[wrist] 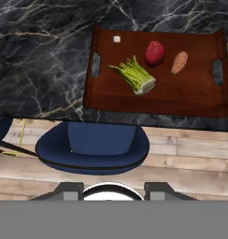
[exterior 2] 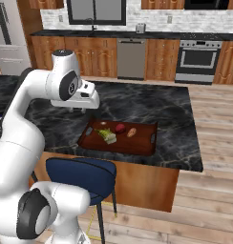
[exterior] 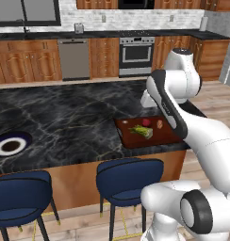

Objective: Create a steak meal by picking up the steak and asparagus from the tray and placing them on the plate. Leave the sweet potato on the tray.

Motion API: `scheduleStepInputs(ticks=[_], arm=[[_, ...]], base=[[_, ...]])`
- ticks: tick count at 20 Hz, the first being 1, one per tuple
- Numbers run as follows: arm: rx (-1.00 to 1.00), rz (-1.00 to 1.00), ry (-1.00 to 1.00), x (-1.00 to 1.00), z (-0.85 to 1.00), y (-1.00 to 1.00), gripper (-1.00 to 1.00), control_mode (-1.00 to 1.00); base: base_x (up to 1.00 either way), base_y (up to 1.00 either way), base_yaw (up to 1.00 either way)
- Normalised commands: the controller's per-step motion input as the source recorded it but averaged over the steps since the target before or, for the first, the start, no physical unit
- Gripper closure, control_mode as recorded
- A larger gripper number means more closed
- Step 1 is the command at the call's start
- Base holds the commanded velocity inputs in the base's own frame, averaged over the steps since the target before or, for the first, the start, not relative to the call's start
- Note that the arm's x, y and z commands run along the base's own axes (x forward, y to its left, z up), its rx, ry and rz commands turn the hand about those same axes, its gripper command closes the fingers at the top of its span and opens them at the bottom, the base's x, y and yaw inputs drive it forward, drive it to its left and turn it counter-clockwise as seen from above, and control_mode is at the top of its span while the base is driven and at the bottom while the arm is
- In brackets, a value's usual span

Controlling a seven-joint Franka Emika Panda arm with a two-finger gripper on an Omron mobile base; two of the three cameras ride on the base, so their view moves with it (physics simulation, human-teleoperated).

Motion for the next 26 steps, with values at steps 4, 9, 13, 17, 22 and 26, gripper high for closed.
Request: scheduleStepInputs(ticks=[4,9,13,17,22,26], arm=[[0.0,0.0,0.0,-0.13,-0.01,0.0,-1.0,-1.0],[0.0,0.0,0.01,-0.39,-0.19,0.0,-1.0,-1.0],[-0.02,0.0,0.0,-0.28,-0.28,0.02,-1.0,-1.0],[-0.01,0.0,0.0,-0.05,-0.26,0.03,-1.0,-1.0],[0.0,0.0,0.0,-0.02,-0.03,0.0,-1.0,-1.0],[0.0,0.01,0.0,-0.41,-0.03,0.02,-1.0,-1.0]], base=[[0.0,0.0,0.0],[0.0,0.0,0.0],[0.0,0.0,0.0],[0.0,0.0,0.0],[0.0,0.0,0.0],[0.0,0.0,0.0]])
